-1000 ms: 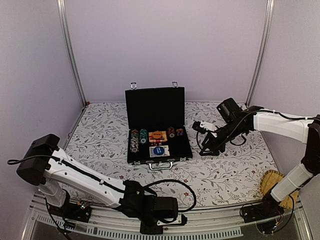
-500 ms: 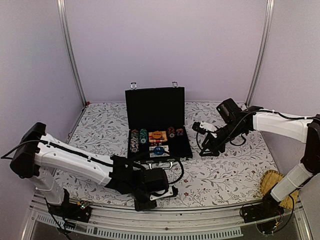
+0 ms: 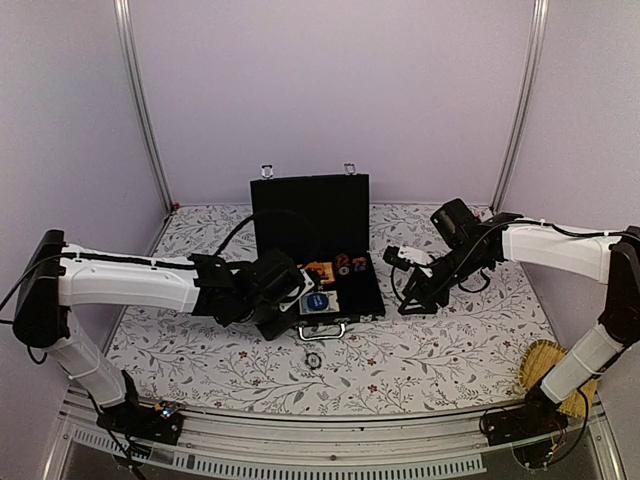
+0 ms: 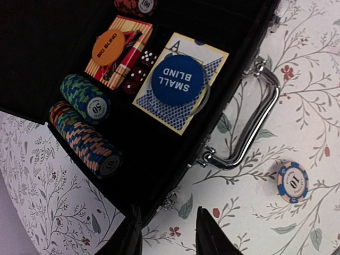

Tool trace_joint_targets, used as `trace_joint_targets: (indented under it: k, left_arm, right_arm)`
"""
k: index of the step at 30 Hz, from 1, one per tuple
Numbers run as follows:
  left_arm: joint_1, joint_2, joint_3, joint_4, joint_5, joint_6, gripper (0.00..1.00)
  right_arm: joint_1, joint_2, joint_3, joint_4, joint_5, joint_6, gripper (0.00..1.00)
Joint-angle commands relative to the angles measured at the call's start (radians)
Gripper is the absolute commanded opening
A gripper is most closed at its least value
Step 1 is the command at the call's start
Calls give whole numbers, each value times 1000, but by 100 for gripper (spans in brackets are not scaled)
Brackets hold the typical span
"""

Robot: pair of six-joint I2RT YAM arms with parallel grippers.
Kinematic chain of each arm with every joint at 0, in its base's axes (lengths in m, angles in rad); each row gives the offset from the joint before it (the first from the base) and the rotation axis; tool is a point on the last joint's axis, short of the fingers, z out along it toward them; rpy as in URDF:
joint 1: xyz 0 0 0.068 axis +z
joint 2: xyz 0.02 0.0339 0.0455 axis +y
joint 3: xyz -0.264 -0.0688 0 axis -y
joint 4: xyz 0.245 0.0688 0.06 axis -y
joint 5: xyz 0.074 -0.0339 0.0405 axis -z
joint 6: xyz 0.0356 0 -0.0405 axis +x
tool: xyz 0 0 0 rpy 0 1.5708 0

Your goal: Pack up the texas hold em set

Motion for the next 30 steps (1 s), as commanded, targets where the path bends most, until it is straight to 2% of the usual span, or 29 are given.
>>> trace_joint_targets:
  k: [1, 4, 9, 12, 15, 23, 30]
  left_arm:
    - [58, 36, -33, 106, -27, 37, 36]
    - [61, 31, -44, 133, 48, 44, 39]
    - [59, -9, -38, 147, 449, 56, 52]
    - [60, 39, 6, 85, 578, 54, 56]
    - [57, 112, 62, -4, 602, 58, 58]
    - [39, 252, 156, -101, 540, 73, 60]
    - [-2, 320, 205, -148, 486, 96, 62]
  right_arm:
    - [-2, 5, 18, -12, -18, 3, 60]
    - [-2, -4, 8, -10, -15, 2, 60]
    - [-2, -11, -5, -9, -14, 0, 59]
    - [-6, -4, -16, -3, -29, -2, 60]
    - [-30, 1, -24, 3, -63, -2, 59]
    - [-145, -25, -62, 59, -120, 10, 59]
    - [-169, -38, -87, 77, -130, 11, 59]
